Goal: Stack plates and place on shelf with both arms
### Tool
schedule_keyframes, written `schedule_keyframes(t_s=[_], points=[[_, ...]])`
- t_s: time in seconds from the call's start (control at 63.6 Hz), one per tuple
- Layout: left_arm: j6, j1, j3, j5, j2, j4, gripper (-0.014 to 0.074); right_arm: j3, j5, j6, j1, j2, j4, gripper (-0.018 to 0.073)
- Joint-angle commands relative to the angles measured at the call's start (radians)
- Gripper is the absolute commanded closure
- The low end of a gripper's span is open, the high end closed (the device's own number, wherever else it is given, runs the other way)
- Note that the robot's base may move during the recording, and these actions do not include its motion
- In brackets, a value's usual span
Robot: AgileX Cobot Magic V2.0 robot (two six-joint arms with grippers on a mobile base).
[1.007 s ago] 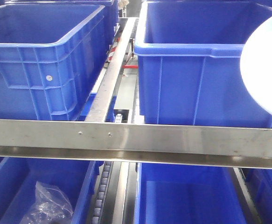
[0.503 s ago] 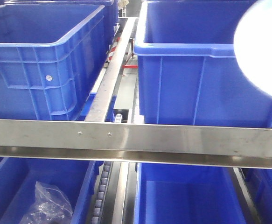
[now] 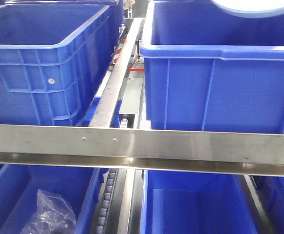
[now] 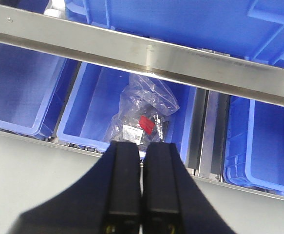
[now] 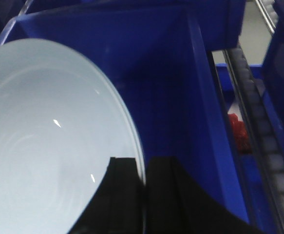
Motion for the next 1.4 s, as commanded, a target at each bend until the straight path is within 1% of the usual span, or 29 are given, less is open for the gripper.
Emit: schedule_keyframes(t_s=[0.0, 0.126, 0.157, 0.189, 0.346, 0.425, 0.488, 0.566, 0.614, 0.692, 0.85, 0.991, 1.133, 1.385], points=[[-0.011, 0.003, -0.028, -0.064, 0.004, 0.009, 0.0500, -0.112, -0.130, 0.004, -0.005, 0.060, -0.001, 0.0408], [-0.011, 0.003, -0.028, -0.064, 0.004, 0.009, 0.0500, -0.165, -0.184, 0.004, -0.005, 0.127, -0.001, 0.0143], [-0.011, 0.003, -0.028, -0.064, 0.004, 0.009, 0.0500, -0.166, -0.195, 0.004, -0.005, 0.132, -0.001, 0.0106], [-0.011, 0.003, -0.028, -0.064, 0.004, 0.009, 0.0500, -0.164, -0.197, 0.004, -0.005, 0.136, -0.001, 0.0090], [-0.011, 0.003, -0.028, -0.064, 0.004, 0.009, 0.0500, -0.128, -0.151, 0.004, -0.005, 0.100, -0.001, 0.0122], [-0.011, 0.003, -0.028, -0.064, 0.004, 0.009, 0.0500, -0.079, -0.127, 0.004, -0.005, 0.042, -0.001, 0.0187], [-0.011, 0.003, -0.028, -0.064, 0.004, 0.009, 0.0500, -0.006, -0.122, 0.004, -0.005, -0.035, -0.001, 0.0315], [-0.011, 0.003, -0.028, -0.064, 0.004, 0.009, 0.0500, 0.097, -0.127, 0.003, -0.005, -0.140, -0.001, 0.0526], [-0.011, 0.003, -0.028, -0.064, 0.004, 0.009, 0.0500, 0.164, -0.145, 0.003, -0.005, -0.213, -0.001, 0.0487], [-0.011, 0.003, -0.028, -0.064, 0.004, 0.009, 0.0500, 0.293, -0.169, 0.003, -0.005, -0.327, -0.001, 0.0513], [-0.011, 0.003, -0.028, -0.064, 0.004, 0.009, 0.0500, 0.526, -0.170, 0.003, -0.005, -0.500, -0.001, 0.0511], [-0.011, 0.003, -0.028, -0.064, 0.004, 0.009, 0.0500, 0.666, -0.185, 0.003, -0.005, -0.623, -0.001, 0.0511], [-0.011, 0.003, -0.028, -0.064, 0.004, 0.009, 0.0500, 0.742, -0.230, 0.003, -0.005, -0.688, -0.001, 0.0511], [-0.011, 0.003, -0.028, -0.064, 0.004, 0.009, 0.0500, 0.746, -0.236, 0.003, -0.005, -0.688, 0.002, 0.0511]])
